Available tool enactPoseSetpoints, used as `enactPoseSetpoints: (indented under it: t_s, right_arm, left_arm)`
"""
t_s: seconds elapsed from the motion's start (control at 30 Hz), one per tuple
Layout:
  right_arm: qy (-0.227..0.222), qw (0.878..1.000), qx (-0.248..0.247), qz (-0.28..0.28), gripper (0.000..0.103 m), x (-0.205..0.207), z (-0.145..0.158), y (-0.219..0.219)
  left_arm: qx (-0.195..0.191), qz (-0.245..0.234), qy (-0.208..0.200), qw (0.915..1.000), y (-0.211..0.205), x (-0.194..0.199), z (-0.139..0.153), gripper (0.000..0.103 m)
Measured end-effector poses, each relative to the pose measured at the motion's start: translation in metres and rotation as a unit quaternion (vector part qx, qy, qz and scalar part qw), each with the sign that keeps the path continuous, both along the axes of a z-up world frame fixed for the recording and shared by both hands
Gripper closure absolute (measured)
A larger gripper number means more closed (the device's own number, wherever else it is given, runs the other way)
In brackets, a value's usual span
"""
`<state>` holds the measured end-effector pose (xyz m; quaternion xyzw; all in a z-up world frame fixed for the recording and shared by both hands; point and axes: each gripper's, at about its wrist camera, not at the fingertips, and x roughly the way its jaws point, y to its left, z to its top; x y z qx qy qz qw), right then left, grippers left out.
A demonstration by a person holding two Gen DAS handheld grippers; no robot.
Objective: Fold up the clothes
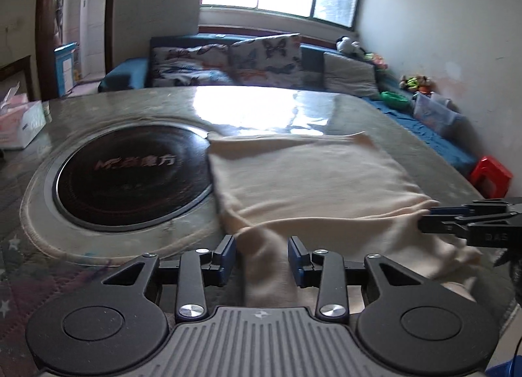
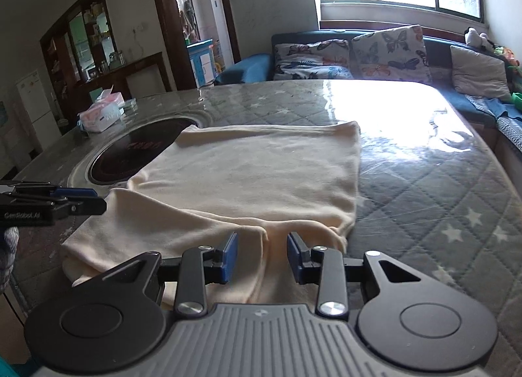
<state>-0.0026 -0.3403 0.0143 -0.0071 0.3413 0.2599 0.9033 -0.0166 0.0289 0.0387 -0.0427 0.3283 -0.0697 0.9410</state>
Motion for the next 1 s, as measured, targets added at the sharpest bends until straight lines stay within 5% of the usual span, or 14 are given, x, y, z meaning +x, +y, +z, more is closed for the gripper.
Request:
enactPoseSetpoints:
  t_s: [0.2, 0.23, 0.33, 0.5, 0.77, 1.0]
  right_arm:
    - [0.010, 1.000, -0.005, 0.002, 0.080, 0.003, -0.007, 0.006]
    - [0.011, 1.000, -0.004, 0.003, 0.086, 0.003, -0.007, 0.007]
    - [0.002, 1.000, -0.010, 0.004, 0.094, 0.001, -0.005, 0.010]
    - [-0.039, 0.999, -0.020, 0.007, 0.096, -0.007, 0.010, 0.015]
    - [-0.031, 0.999, -0.040, 0.001, 0.090, -0.006, 0.003, 0.011]
    - [-0.040, 0.995, -0.055, 0.071, 0.088, -0.032, 0.020, 0.014]
  left_arm:
    - [-0.010, 0.006, 0.012, 0.9999, 0.004, 0.017, -0.008, 0.067]
    - [-0.012, 0.004, 0.014, 0.9998, 0.003, 0.019, -0.010, 0.080]
    - [-0.012, 0.004, 0.008, 0.9999, 0.004, 0.018, -0.010, 0.093]
    - [-0.012, 0.012, -0.004, 0.9999, 0.008, 0.012, -0.008, 0.094]
    - [-0.001, 0.011, -0.011, 0.9999, 0.007, 0.007, -0.002, 0.089]
    - [0.021, -0.084, -0.035, 0.9956, -0.013, -0.025, 0.009, 0.089]
